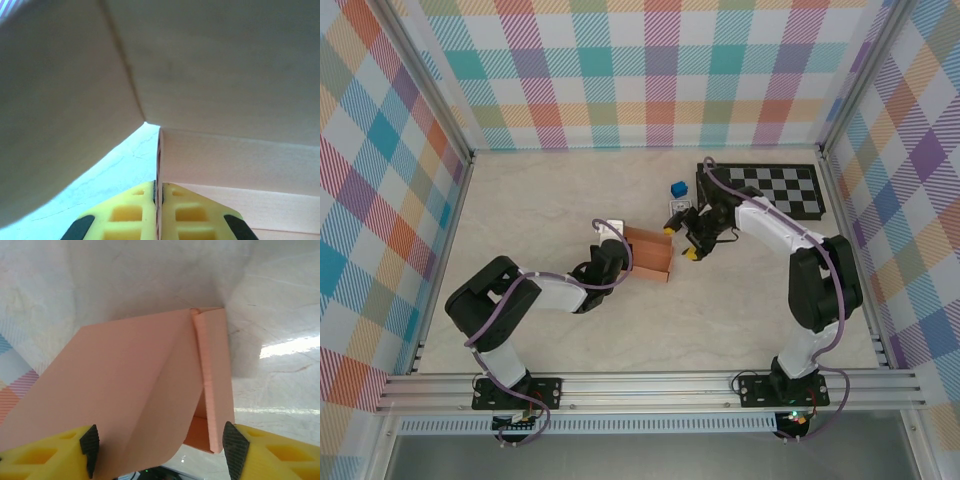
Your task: Fold the paper box
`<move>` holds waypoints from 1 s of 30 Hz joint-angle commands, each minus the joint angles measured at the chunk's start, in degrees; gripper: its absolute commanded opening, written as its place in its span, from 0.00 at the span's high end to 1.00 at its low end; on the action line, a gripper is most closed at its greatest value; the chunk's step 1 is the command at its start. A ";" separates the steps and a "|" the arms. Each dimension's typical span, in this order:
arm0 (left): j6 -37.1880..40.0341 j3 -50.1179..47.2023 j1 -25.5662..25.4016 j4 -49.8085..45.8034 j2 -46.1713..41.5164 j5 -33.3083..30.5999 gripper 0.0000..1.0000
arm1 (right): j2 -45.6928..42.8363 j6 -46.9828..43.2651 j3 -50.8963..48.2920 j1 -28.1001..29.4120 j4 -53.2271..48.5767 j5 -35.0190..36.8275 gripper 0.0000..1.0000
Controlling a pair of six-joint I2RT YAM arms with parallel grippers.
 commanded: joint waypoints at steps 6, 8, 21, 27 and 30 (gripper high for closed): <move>-1.98 -1.48 -0.85 -2.90 1.63 0.78 0.93 | 1.34 12.25 -2.58 -0.15 9.10 -3.36 0.39; -2.32 -1.53 -0.84 -2.93 1.67 0.71 0.93 | 1.20 13.57 -3.51 -0.06 10.45 -2.99 0.41; -5.11 -2.47 -0.85 -1.99 -0.05 2.12 0.77 | 0.57 18.32 -11.07 1.60 17.43 3.46 0.57; -5.33 -3.59 -0.81 -1.94 -2.69 4.36 0.71 | 0.85 18.04 -13.18 1.90 18.63 6.14 0.62; -6.26 -4.18 -0.81 -2.65 -4.02 4.82 0.70 | 0.38 17.61 -13.36 1.97 18.51 7.02 0.62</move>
